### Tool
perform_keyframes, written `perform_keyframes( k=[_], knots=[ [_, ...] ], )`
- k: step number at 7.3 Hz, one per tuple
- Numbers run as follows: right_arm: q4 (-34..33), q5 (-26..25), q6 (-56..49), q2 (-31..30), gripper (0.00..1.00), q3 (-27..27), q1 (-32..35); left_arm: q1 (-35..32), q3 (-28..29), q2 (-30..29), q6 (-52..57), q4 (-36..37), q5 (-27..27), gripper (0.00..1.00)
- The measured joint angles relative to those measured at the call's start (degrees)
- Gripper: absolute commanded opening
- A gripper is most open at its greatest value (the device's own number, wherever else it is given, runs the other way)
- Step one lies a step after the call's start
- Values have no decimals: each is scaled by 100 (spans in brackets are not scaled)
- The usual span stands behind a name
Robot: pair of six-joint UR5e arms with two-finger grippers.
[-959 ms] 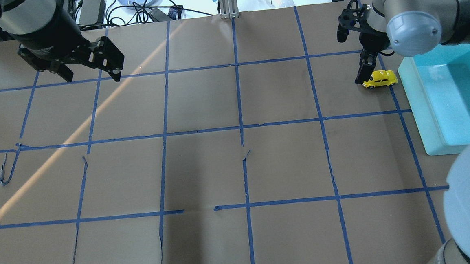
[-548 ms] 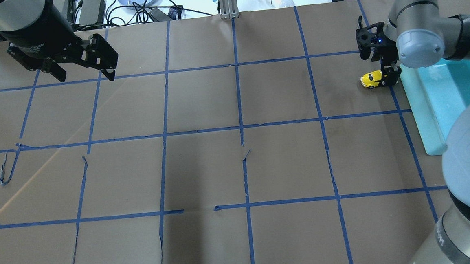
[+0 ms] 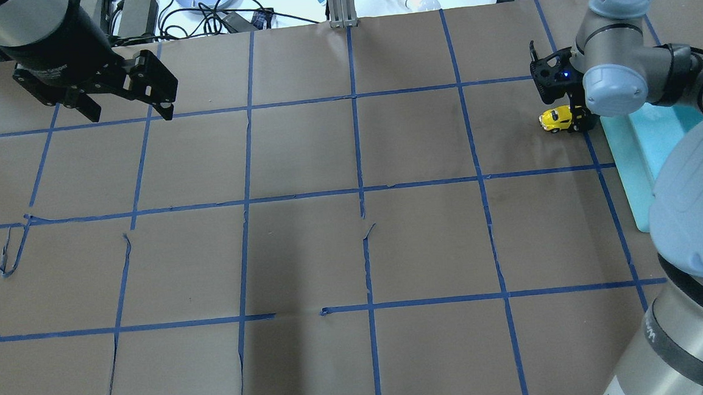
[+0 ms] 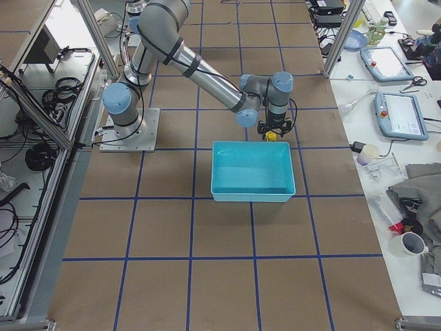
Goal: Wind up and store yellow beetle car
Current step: 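Grasp the yellow car with the right gripper and lift it over the bin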
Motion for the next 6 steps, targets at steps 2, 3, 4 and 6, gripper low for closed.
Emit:
perform_keyframes(
  k=[2,3,4,6],
  knots=[
    [-5,-25,-5,16,0,27,0,-2,-3,11,13,0,11,100],
    [20,-8,10,-20,0,12,2,-2,-2,4,18,-1,28,100],
    [88,42,40,-125,0,-11,27,-4,8,-11,12,-4,27,100],
    [542,380,161,-576,0,-56,110,-24,27,-17,1,-6,21,100]
  ],
)
